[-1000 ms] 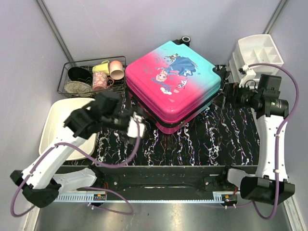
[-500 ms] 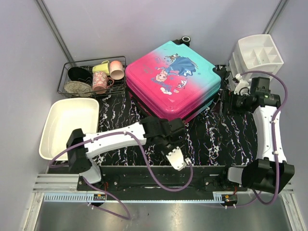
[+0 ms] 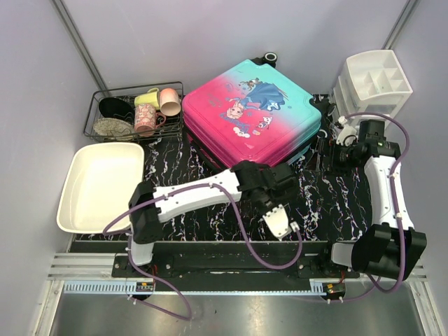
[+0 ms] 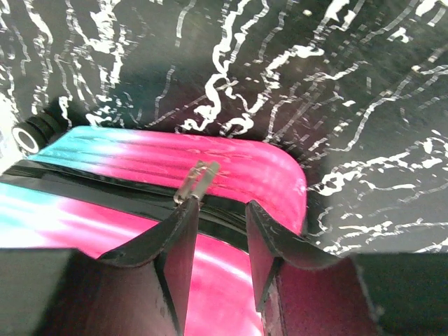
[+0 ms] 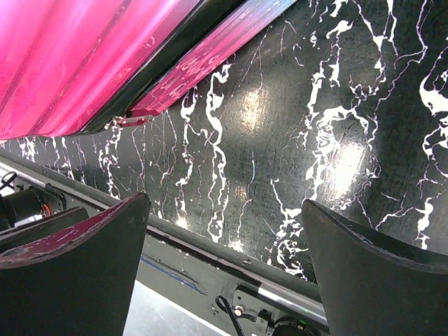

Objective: Open, take out, and arrange the luggage

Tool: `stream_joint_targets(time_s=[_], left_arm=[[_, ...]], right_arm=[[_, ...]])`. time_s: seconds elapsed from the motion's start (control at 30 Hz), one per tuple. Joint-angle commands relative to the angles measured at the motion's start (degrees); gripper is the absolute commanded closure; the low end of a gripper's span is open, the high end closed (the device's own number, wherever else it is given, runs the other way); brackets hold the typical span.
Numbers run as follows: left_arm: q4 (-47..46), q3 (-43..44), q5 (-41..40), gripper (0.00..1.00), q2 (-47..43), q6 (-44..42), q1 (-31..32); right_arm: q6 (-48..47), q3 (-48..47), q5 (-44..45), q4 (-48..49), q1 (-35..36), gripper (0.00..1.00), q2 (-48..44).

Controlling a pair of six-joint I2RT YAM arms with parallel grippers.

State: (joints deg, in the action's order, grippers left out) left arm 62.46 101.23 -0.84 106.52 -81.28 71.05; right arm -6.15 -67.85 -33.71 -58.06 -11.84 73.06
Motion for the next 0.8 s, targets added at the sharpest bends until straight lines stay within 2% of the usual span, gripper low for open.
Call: stream_joint_targets(time_s=[0.0,0.27,0.37,0.6,0.77], left_arm=[[5.4,11.2,6.5,0.62,5.3,-1.1,-1.1],[17.6,25.7,10.2,0.64,15.7,-2.8,-2.3],[18.3,26.6,10.1,0.64,17.7,-3.3,-2.7],[20.4,27.4,7.5,0.65,21.1,-2.7,-3.7],[19.6,27.2,1.9,0.64,22.7,-2.7,-4.2]], right_arm=[[0.2,-0.2,-1.6,2.8,-1.1,0.0,0.8],[-2.6,-0.7,-6.6,3.0,-7.6,0.0,3.8],[-4.0,-2.8,-9.3,1.2,-9.9,0.0,6.3],[-3.9,-4.7,-12.8,-0.2,-10.3,0.0,8.4],[-2.6,-5.4,-13.6,0.5,-10.3,0.0,8.8]])
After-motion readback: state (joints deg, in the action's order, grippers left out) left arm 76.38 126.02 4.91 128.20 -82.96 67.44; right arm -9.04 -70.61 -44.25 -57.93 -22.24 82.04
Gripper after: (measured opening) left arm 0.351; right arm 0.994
